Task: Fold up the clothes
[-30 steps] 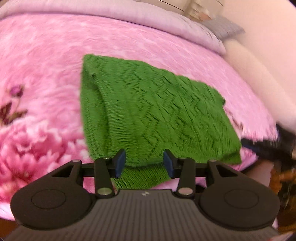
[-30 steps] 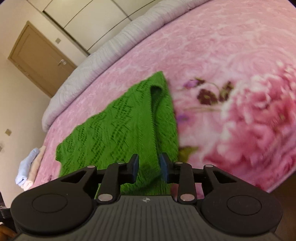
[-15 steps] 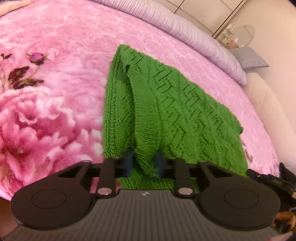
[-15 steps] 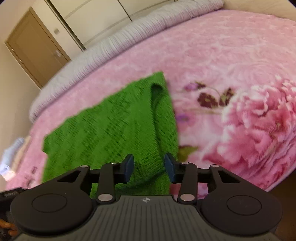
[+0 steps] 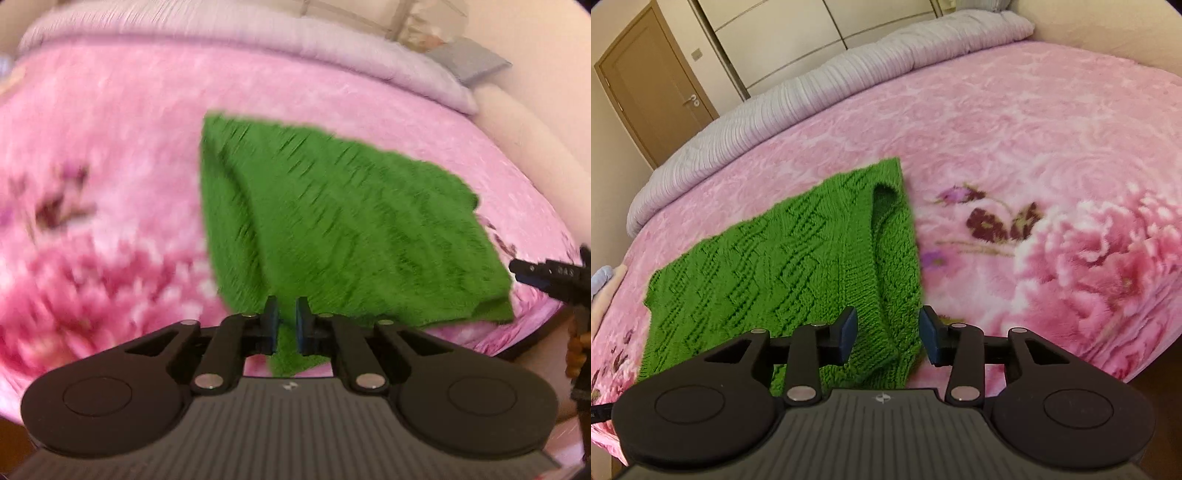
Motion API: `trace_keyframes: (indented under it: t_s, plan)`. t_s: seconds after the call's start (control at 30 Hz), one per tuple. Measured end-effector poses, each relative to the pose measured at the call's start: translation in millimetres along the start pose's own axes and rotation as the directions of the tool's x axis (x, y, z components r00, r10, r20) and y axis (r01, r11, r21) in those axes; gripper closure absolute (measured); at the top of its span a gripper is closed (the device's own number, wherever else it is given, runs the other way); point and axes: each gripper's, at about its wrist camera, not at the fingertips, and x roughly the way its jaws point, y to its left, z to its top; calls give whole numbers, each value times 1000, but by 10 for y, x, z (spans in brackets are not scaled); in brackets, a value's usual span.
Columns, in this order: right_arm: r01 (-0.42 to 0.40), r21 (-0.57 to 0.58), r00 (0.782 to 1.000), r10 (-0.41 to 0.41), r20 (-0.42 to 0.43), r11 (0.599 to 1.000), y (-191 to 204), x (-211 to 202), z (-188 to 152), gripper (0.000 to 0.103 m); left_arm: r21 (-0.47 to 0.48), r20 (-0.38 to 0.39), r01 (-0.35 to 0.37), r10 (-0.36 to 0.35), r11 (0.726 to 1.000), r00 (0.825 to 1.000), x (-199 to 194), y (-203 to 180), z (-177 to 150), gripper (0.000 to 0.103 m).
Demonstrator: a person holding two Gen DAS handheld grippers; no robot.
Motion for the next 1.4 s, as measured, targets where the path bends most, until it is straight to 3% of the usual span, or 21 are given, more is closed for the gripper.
trace_keyframes:
  t_s: [0.13,0.27,0.43,0.57,0.67,0.77,0.83,1.1,1.4]
  plan:
    - [-13,-42,1000,14,21,999,120,-125,-22,61,98,61,2,-8,995,998,-16,-233,75,92]
    - [-17,-145,1000,14,-18,989,319,-4,-130,61,136,-21,-38,42,990,999,364,-333,6,90]
    - [25,-161,996,-39,-83,987,329,128,-217,56,136,-57,-86,94,987,994,367,-386,-32,89]
    - [69,-133,993,-81,-89,989,337,-6,-189,51,150,-67,-139,150,979,986,276,-454,2,73]
    - [96,-123,992,-105,-75,988,364,-143,-182,33,168,-55,-156,168,973,984,200,-529,9,65]
    - [115,-113,990,-124,-69,987,390,-261,-193,27,185,-42,-162,173,969,984,120,-605,-4,59]
    - [131,-105,988,-139,-73,986,406,-309,-197,16,198,-36,-169,179,966,983,66,-656,-21,56]
    - [175,-108,980,-185,-80,978,524,-495,-235,15,237,4,-209,214,949,977,-189,-848,-83,42]
    - [154,-132,983,-166,-82,979,665,-620,-254,15,229,56,-220,213,948,975,-495,-1055,-123,42]
